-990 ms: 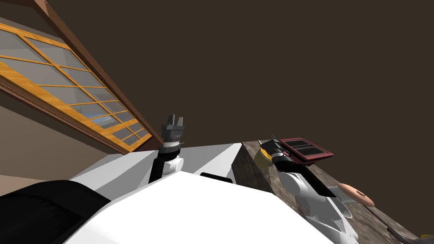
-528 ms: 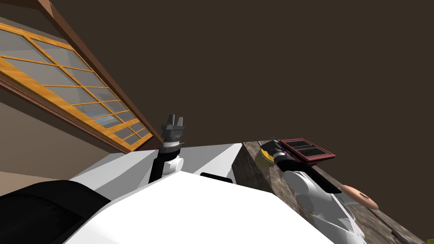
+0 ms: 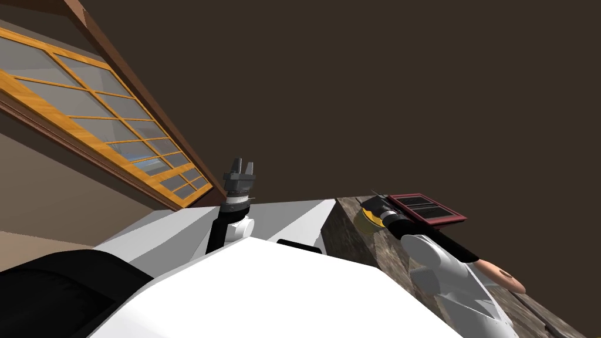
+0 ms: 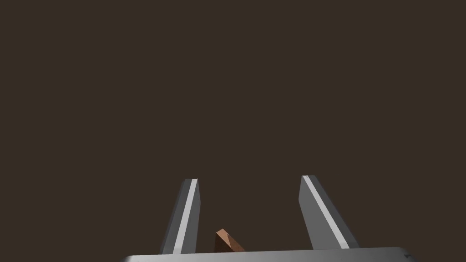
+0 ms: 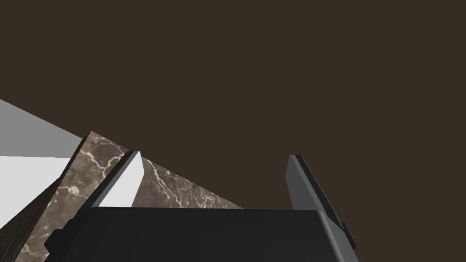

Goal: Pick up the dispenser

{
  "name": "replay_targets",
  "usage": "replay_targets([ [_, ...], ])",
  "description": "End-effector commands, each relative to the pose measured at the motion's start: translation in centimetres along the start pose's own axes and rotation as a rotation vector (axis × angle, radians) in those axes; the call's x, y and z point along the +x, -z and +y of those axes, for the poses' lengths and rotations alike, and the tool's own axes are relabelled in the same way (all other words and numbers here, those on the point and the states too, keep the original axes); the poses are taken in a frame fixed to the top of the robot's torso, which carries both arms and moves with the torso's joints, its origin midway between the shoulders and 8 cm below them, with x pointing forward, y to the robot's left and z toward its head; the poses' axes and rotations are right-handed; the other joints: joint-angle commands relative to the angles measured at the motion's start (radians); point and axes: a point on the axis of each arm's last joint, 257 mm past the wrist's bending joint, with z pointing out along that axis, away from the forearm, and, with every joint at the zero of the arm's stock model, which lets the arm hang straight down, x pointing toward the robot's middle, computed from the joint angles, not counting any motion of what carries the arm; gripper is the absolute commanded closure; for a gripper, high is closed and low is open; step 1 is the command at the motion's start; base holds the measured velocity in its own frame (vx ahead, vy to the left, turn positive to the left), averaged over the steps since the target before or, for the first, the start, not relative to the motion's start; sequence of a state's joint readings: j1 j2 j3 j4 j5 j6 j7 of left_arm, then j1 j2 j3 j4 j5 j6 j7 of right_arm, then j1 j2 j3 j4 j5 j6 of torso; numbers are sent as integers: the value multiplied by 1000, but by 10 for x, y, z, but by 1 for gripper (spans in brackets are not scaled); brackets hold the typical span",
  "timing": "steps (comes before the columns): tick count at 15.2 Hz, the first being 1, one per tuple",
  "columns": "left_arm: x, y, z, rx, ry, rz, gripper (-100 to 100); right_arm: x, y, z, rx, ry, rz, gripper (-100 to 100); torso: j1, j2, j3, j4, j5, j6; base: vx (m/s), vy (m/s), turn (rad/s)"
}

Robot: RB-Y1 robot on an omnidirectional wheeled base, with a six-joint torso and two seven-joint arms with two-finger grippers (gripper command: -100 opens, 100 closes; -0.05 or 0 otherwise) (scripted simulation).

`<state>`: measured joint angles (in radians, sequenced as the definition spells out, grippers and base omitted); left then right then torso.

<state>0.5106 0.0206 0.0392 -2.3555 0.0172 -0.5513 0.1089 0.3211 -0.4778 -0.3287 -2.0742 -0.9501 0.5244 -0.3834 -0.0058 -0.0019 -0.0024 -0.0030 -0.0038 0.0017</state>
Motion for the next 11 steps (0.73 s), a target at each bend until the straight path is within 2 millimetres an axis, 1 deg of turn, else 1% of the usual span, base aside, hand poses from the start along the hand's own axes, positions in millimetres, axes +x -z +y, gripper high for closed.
replay_targets([
  [1, 0, 0, 0, 0, 0, 0, 0, -9, 1, -2, 42, -50, -16, -100, 0, 0, 0, 0, 0, 0, -1, -6, 21],
  [2, 0, 0, 0, 0, 0, 0, 0, -8, 1, -7, 61, -66, -12, -100, -1, 0, 0, -1, -1, 0, -2, -7, 22],
  [3, 0, 0, 0, 0, 0, 0, 0, -8, 1, -8, 65, -66, -14, -100, -3, 0, -1, -1, -2, 1, -1, -7, 5],
  [4, 0, 0, 0, 0, 0, 0, 0, -11, 1, -5, 85, -111, -17, -100, -4, 0, -1, -2, -2, 1, -4, -7, 12],
  [5, 0, 0, 0, 0, 0, 0, 0, -11, 2, -11, 106, -119, -19, -100, -4, 0, -1, -2, -3, 2, -3, -9, 17],
  [6, 0, 0, 0, 0, 0, 0, 0, -12, 2, -12, 112, -119, -21, -100, -5, 0, -1, -2, -3, 2, 0, -9, 9],
  [7, 0, 0, 0, 0, 0, 0, 0, -15, 3, -10, 133, -161, -26, -100, -6, 0, -1, -3, -4, 2, -1, -9, 15],
  [8, 0, 0, 0, 0, 0, 0, 0, -14, 4, -15, 154, -171, -26, -100, -6, 0, -2, -3, -4, 2, -1, -11, 19],
  [9, 0, 0, 0, 0, 0, 0, 0, -14, 4, -16, 157, -171, -27, -100, -7, 0, -2, -3, -5, 3, 0, -10, 11],
  [10, 0, 0, 0, 0, 0, 0, 0, -16, 5, -14, 180, -213, -31, -100, -8, 0, -2, -4, -6, 3, -2, -12, 15],
  [11, 0, 0, 0, 0, 0, 0, 0, -16, 6, -19, 199, -221, -31, -100, -9, 0, -2, -4, -6, 4, -3, -15, 14],
])
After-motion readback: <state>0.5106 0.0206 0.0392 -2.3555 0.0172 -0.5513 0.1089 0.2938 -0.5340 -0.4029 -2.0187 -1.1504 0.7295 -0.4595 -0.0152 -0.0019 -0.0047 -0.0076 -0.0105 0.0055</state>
